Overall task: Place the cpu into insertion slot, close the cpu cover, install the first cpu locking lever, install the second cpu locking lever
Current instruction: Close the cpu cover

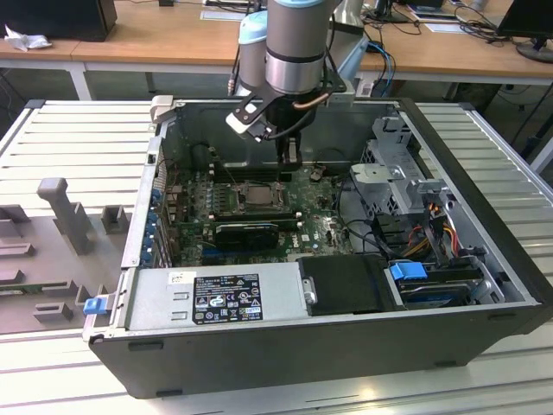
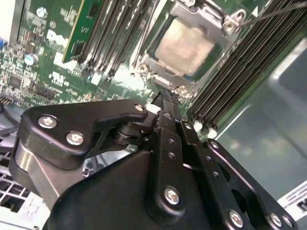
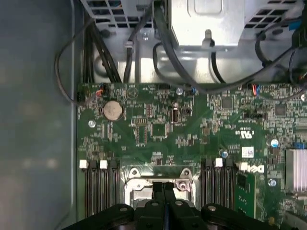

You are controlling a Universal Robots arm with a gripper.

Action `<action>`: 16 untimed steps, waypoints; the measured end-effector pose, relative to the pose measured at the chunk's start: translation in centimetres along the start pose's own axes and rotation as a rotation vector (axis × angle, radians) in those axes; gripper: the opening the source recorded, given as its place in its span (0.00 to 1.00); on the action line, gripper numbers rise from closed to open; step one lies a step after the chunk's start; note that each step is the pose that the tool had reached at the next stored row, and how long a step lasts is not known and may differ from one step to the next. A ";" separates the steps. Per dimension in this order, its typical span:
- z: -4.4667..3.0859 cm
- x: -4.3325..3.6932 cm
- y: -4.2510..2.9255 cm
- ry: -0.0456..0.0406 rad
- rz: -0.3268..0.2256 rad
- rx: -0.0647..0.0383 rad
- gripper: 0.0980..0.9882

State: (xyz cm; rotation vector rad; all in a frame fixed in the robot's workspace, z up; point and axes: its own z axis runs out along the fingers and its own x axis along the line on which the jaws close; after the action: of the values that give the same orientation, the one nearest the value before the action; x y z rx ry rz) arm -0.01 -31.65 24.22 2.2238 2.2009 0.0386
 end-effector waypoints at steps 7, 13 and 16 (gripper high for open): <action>1.25 -0.02 -0.83 0.0001 -0.004 0.001 0.01; 1.32 -0.03 -2.28 0.0001 -0.004 0.003 0.01; 1.31 -0.03 -2.72 0.0002 -0.005 0.003 0.01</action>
State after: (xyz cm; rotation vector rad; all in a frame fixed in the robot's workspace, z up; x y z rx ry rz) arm -2.69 -31.64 22.84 2.2203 2.2075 0.0355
